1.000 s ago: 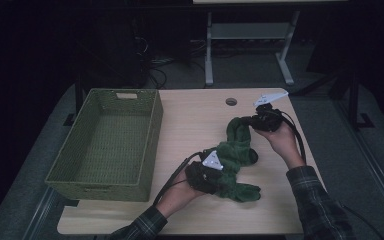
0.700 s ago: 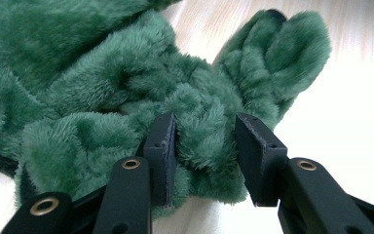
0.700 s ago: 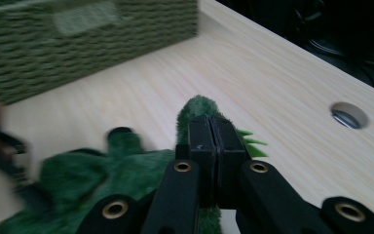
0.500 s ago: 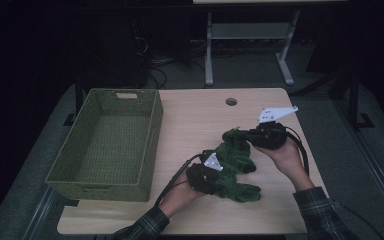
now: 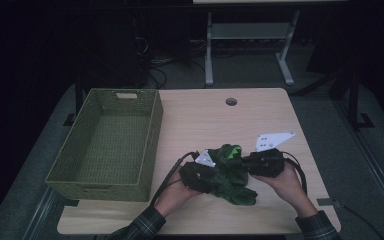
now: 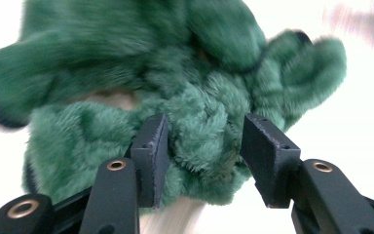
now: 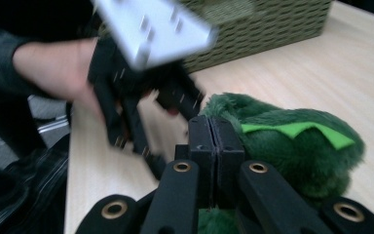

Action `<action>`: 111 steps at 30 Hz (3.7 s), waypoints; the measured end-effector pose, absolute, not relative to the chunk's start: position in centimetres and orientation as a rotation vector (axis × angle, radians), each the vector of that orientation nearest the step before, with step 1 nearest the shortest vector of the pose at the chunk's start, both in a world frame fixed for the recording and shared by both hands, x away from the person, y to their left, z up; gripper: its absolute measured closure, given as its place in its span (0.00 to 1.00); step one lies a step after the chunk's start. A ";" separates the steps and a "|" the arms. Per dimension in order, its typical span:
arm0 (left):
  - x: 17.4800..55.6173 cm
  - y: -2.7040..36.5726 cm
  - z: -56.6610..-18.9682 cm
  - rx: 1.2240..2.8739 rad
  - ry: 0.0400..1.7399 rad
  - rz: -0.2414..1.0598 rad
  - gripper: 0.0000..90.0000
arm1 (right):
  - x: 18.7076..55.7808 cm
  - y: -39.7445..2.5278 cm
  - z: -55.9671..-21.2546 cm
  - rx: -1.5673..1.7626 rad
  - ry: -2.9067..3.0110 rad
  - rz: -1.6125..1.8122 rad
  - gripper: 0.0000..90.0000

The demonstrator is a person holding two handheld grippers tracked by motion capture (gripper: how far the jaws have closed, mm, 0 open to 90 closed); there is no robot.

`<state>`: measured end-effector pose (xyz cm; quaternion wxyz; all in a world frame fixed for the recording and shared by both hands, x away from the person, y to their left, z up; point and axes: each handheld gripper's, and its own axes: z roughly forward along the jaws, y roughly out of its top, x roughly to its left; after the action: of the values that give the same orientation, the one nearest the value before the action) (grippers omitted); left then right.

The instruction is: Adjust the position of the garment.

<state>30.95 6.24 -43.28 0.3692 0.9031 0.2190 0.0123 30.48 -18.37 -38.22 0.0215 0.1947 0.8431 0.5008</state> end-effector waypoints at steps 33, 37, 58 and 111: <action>29.5 7.2 -39.4 2.180 0.539 0.065 0.60 | 25.3 -12.9 -45.6 0.558 2.854 1.310 0.98; 29.2 6.3 -40.4 2.220 0.515 0.050 0.63 | 25.3 -13.2 -45.7 0.574 2.844 1.316 0.97; 30.0 6.2 -42.0 2.312 0.532 0.096 0.57 | 23.5 -19.1 -44.1 0.727 2.677 1.346 0.58; 32.9 0.8 -44.2 2.671 0.023 0.016 0.14 | 27.0 -28.9 -47.6 1.196 2.448 1.068 0.12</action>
<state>32.91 0.84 -44.19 0.2333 0.9724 0.0083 0.0059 26.99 -28.90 -47.57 0.1072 0.4063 0.8317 0.3629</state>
